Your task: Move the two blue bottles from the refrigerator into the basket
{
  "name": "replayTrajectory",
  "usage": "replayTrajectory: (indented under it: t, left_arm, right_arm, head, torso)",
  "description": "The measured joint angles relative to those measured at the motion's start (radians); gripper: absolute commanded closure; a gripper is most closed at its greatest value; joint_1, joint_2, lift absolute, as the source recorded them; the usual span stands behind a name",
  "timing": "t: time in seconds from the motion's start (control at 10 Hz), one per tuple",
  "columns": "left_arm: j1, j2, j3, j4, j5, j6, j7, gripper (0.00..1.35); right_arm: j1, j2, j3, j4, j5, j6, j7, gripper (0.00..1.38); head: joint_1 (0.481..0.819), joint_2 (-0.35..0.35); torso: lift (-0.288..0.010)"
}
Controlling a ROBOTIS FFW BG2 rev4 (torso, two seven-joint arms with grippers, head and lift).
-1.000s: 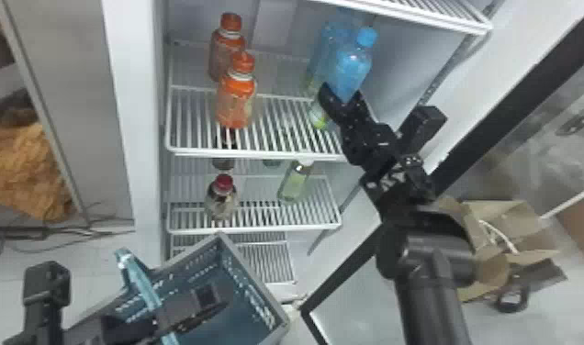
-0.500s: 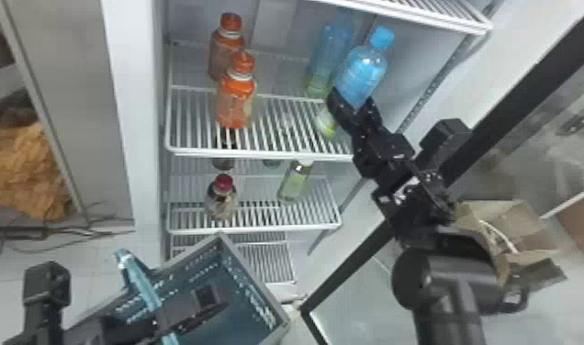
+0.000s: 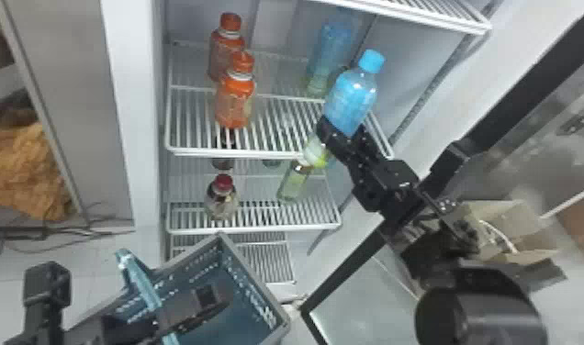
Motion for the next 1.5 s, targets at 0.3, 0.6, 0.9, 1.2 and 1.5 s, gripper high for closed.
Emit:
replayTrajectory:
  t: [0.3,0.6,0.9,1.2,1.5]
  left_arm:
    - [0.0,0.0,-0.001,0.0,-0.001,0.0,0.0,1.2]
    - [0.0,-0.001,-0.002,0.002,-0.002,0.0,0.0,1.2]
    - [0.0,-0.001,-0.002,0.002,-0.002,-0.004,0.0,1.2]
    - [0.0,-0.001,-0.002,0.004,0.001,-0.005,0.0,1.2]
    - [-0.003,-0.001,-0.002,0.005,0.001,-0.005,0.001,1.2]
  right_arm:
    - [0.073,0.015,-0.001,-0.101,-0.022,0.138,0.044,1.28]
    - [0.117,0.023,0.01,-0.151,-0.042,0.252,0.091,1.28]
    - [0.153,0.022,0.016,-0.183,-0.065,0.346,0.126,1.28]
    - [0.17,0.0,0.066,-0.172,-0.128,0.448,0.163,1.28]
    - [0.155,-0.019,0.117,-0.139,-0.157,0.518,0.184,1.28]
  head:
    - [0.695,-0.35]
    - [0.695,-0.35]
    - [0.695,-0.35]
    - [0.695,-0.306]
    - [0.695,-0.248]
  torso:
    - [-0.01]
    - [-0.01]
    - [-0.01]
    - [-0.01]
    - [-0.01]
